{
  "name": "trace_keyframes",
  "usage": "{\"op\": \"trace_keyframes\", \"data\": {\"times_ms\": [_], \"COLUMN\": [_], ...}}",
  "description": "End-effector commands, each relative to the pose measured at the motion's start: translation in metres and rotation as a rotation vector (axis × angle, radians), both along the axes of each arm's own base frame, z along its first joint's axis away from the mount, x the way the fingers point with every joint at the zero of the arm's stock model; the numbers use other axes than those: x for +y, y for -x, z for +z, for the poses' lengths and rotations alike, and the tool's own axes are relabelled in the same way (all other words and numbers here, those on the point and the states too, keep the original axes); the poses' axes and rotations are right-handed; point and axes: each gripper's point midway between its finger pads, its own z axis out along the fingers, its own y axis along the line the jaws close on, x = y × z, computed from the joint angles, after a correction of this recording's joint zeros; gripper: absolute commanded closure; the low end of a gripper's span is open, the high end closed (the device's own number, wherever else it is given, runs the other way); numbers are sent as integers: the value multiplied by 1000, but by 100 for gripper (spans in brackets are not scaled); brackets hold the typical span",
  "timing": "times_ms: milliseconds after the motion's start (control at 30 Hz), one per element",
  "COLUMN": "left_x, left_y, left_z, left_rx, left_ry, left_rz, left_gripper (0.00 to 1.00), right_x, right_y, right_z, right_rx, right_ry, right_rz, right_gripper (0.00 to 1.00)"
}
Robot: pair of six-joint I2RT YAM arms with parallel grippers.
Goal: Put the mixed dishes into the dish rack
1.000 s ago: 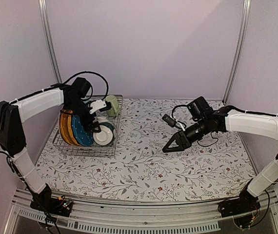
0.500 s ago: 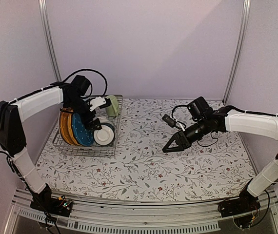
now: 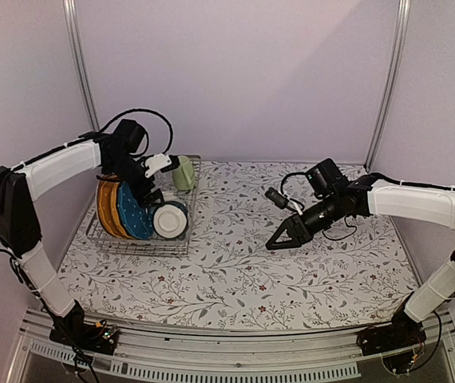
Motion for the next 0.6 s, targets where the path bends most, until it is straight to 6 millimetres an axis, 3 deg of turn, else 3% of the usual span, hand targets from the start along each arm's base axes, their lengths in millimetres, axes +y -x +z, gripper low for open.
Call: {"op": "trace_keyframes", "data": {"times_ms": [0,200,367,467,533,567], "left_x": [-5,-2,9,19,31,36], "left_y": [0,-3,-8,-13,-17,-17], "left_z": [40,80,112,133,143,147], "left_rx": [-81,-209,-321,-389,-430,-446], "left_ry": [93,175,305,429,511,538], "left_rz": [2,79,264,421,559,603], "left_gripper": [0,0,0,0,0,0], "right_x": [-3,-8,-20,-36,-46,-51], "right_y": [-3,-15,-47,-76,-93,-100], "right_z": [-8,2,14,25,42,50], "right_rx": [8,-65,-191,-292,-366,-398], "right_ry": [26,58,138,212,235,245], "right_rz": [-11,-72,-225,-376,-467,-507], "right_gripper": [57,53,44,32,19,8]}}
